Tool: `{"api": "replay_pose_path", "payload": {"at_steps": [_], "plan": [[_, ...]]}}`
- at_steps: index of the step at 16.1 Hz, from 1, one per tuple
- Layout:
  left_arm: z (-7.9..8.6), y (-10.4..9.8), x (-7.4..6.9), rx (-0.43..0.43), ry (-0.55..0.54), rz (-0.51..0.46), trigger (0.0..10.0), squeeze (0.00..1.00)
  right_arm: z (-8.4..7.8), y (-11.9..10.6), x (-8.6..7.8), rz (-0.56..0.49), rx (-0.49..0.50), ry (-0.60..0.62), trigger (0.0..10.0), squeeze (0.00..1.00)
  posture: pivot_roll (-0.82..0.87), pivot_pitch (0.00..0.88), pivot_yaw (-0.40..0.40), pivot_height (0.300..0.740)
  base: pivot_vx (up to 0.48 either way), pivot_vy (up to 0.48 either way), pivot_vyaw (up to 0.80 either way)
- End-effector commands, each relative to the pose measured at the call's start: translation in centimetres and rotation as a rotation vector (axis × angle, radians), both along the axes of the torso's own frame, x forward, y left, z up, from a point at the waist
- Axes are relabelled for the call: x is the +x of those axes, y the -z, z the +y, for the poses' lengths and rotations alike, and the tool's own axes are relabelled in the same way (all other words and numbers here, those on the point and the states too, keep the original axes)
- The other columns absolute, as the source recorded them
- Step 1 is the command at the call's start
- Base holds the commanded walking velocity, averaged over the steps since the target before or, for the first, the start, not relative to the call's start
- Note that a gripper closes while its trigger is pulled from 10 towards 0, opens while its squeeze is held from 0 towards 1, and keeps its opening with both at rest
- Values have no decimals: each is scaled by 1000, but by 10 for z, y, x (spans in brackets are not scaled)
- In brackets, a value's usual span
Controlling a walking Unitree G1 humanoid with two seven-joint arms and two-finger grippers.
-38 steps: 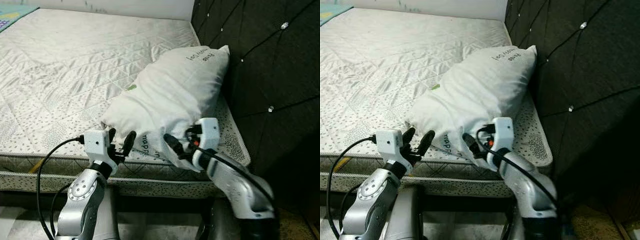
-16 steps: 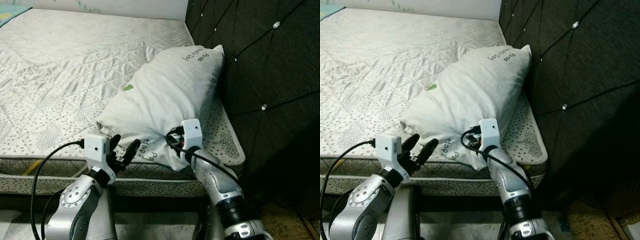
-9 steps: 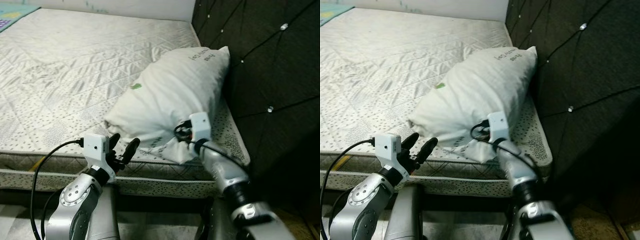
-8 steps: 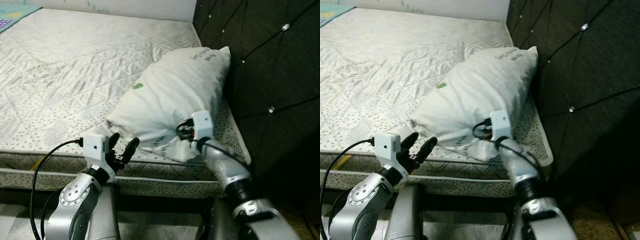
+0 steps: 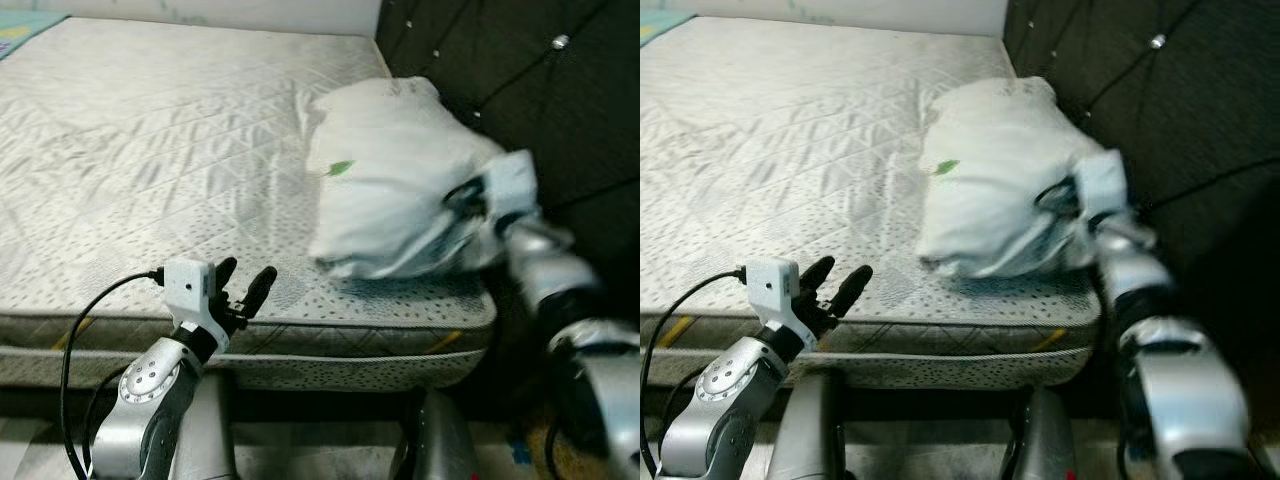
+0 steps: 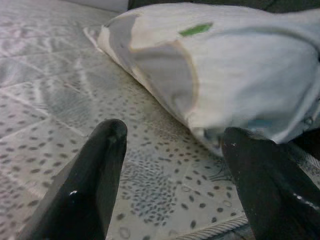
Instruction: Clean up the room
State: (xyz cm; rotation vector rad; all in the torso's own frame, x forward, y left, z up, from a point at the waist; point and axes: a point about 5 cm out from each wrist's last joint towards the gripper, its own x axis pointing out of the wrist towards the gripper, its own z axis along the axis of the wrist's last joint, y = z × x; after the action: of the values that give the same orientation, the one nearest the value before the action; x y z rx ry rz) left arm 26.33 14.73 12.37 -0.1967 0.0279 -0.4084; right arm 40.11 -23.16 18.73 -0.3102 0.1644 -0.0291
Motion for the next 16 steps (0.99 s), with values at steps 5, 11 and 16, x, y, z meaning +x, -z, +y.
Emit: {"api": "replay_pose_path", "payload": {"at_steps": [5,11,16], "plan": [[4,0,1,21,-10,2,10000,0,-40,-58,1,-208,-2,143,0,0,56,17,-56,480,0,0,0],[6,1,0,21,-10,3,10000,0,-64,5,-28,-178,95,205,0,0,41,17,-46,480,0,0,0],[4,0,5,25,17,3,10000,0,-79,32,-61,-226,111,301,0,0,4,15,-19,480,0,0,0]]}}
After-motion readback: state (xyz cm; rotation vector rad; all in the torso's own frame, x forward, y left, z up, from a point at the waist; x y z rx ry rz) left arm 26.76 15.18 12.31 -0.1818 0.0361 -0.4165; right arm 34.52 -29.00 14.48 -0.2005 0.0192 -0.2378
